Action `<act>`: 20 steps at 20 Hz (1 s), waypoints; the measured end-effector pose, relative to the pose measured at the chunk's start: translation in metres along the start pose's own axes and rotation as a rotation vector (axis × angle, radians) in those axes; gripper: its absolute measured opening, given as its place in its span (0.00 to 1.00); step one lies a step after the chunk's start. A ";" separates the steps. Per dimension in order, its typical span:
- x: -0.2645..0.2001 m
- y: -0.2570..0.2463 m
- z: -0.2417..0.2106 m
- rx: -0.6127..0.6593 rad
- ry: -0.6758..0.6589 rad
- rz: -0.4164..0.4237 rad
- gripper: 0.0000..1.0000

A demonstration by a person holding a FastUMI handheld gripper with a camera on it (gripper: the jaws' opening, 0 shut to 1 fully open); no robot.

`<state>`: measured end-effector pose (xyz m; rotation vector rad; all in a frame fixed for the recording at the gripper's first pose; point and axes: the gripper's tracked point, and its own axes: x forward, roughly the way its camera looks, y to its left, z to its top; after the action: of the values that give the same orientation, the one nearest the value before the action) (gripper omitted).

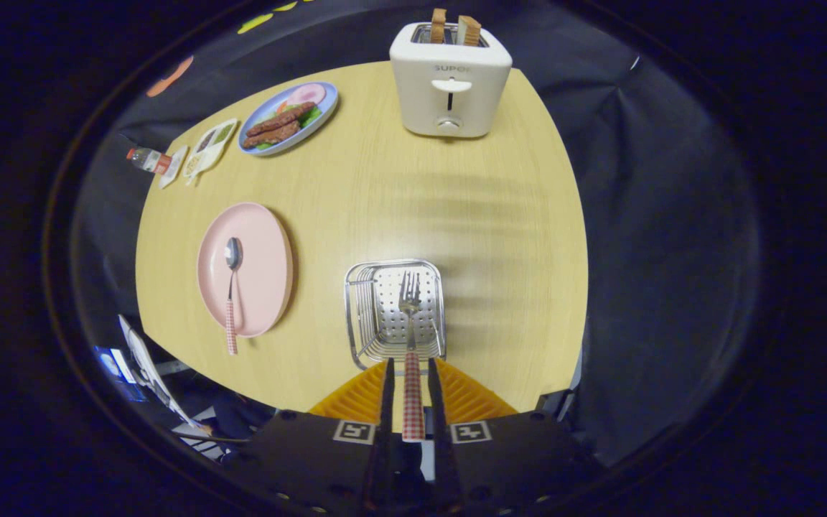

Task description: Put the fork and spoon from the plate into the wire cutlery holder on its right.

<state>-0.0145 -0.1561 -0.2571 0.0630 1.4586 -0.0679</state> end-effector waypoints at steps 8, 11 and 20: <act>-0.048 0.064 0.021 -0.037 -0.306 0.084 0.85; -0.056 0.108 0.024 -0.068 -0.400 0.117 0.96; 0.017 0.250 0.002 -0.207 -0.530 0.186 0.97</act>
<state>0.0107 0.0925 -0.2738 0.0091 0.9189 0.2051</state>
